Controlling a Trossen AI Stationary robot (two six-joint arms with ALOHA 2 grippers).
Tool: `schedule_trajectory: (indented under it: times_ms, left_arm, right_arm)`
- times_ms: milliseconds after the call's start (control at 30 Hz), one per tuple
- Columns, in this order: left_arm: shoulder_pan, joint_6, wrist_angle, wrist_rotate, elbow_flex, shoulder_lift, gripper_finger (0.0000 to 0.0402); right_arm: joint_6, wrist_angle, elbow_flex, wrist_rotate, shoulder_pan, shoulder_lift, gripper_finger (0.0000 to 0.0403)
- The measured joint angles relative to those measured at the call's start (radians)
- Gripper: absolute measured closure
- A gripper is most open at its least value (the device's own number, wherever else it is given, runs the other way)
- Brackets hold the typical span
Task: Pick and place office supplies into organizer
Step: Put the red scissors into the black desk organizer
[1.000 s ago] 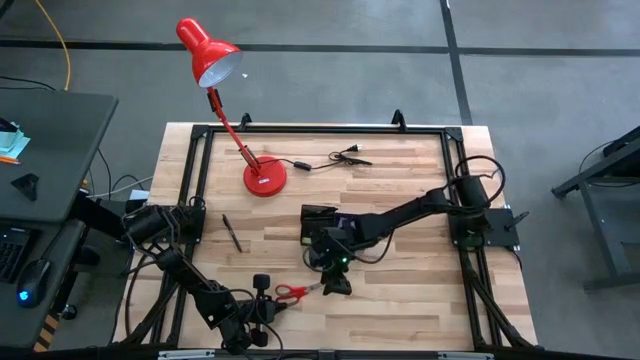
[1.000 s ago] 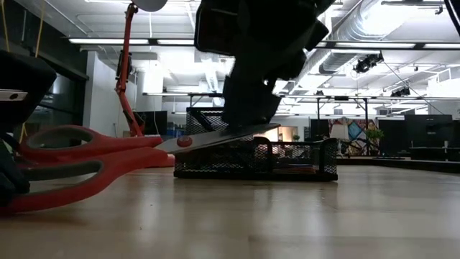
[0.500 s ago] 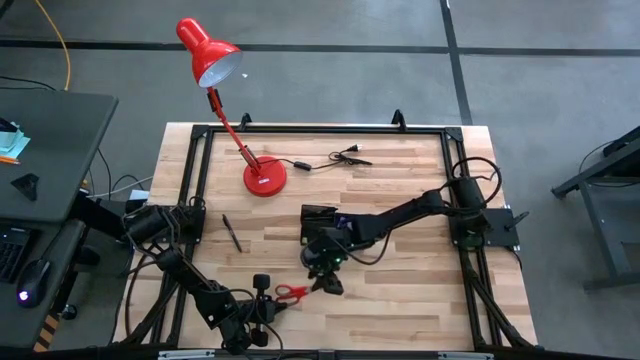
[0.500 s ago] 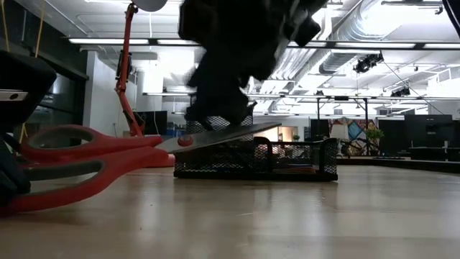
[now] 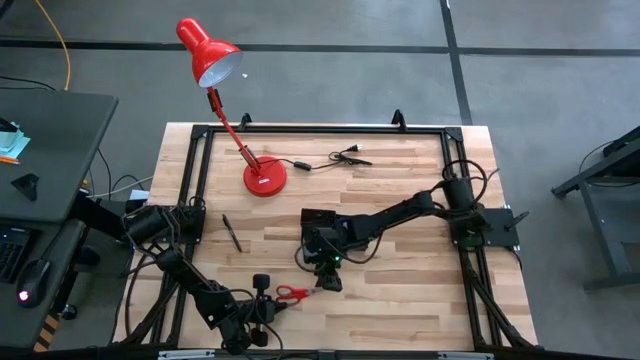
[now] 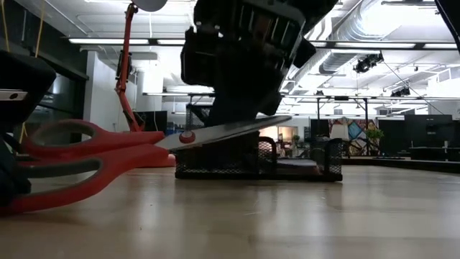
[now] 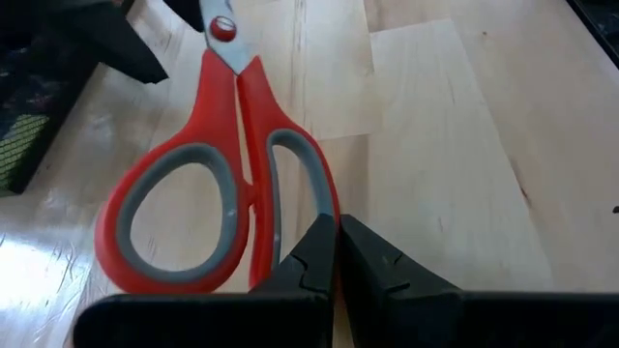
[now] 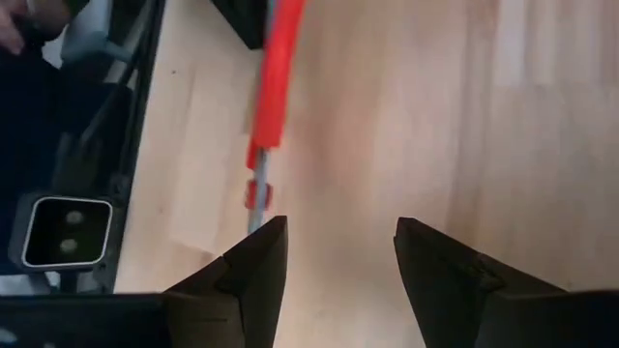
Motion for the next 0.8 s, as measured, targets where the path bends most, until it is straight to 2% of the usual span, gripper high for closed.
schedule_trajectory:
  times_ms: [133,400,800]
  left_arm:
    - [0.000,0.000,-0.001,-0.001,0.000,0.000,0.0401]
    - [0.000,0.000,0.000,0.010,0.000,-0.001,0.0401]
    - [0.000,0.000,-0.004,0.015,0.001,-0.002,0.0401]
  right_arm:
    - [0.004,0.017,0.001,-0.017,-0.005,-0.002,0.0219]
    - [-0.019,0.009,0.051,0.021,-0.012,-0.007,0.0219]
    - [0.026,-0.049,0.064,-0.014,0.027,-0.008,0.0219]
